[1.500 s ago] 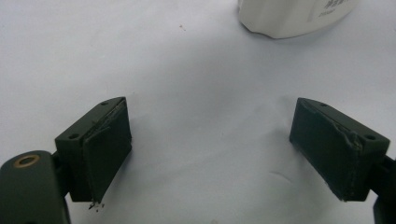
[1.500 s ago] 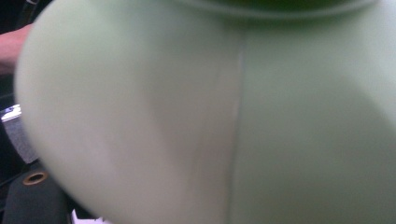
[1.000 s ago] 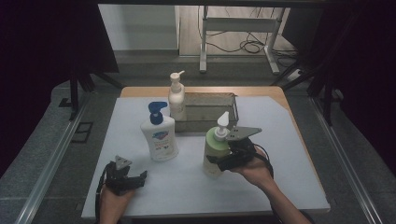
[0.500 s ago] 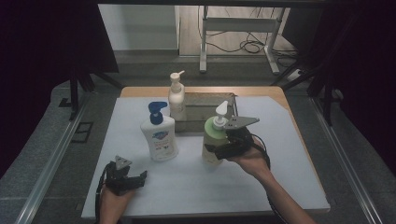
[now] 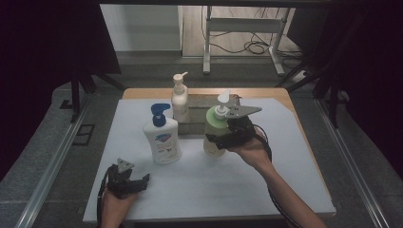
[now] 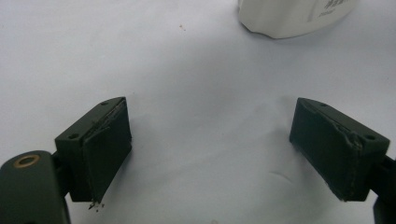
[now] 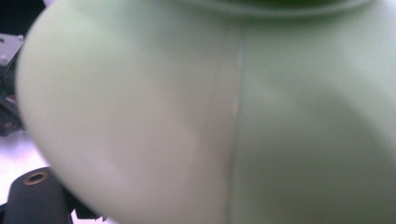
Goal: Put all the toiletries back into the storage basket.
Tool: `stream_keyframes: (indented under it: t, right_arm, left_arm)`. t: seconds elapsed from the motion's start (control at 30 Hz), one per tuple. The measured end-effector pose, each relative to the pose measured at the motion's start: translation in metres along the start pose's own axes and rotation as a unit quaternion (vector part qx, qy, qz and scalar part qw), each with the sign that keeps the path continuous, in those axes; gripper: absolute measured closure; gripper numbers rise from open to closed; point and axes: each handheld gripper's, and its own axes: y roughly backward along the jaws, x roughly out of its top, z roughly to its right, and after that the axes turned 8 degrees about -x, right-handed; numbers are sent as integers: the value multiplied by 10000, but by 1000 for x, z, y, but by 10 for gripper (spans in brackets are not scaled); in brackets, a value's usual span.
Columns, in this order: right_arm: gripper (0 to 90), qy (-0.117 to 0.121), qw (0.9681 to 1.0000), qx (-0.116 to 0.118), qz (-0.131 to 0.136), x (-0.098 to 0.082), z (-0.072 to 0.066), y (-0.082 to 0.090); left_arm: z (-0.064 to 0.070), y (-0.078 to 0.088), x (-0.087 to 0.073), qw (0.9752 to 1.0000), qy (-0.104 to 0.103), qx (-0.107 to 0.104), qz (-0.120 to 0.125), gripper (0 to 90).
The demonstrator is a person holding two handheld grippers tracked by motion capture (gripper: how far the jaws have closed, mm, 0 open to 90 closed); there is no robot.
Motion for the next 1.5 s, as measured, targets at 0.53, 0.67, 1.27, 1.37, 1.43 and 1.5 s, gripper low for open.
stream_keyframes:
  t: [0.53,0.67,1.27,1.37,1.43,1.5]
  right_arm:
    - [116,20,9997,-213,82,32,8,-9]
    - [116,2,9995,-296,91,39,12,-12]
    - [116,-61,9981,-583,177,59,24,-28]
    - [117,-104,9980,-607,164,61,25,-32]
    - [116,-113,9977,-650,159,63,27,-35]
    - [117,-136,9975,-679,172,64,28,-38]
  left_arm:
    - [0,0,0,10000,0,-3,5,124]
    - [0,0,0,10000,0,-4,5,124]
    - [0,0,0,10000,-2,-4,2,124]
    - [0,0,0,10000,8,-6,12,124]
    - [0,0,0,10000,8,-7,10,124]
    - [0,0,0,10000,7,-6,11,124]
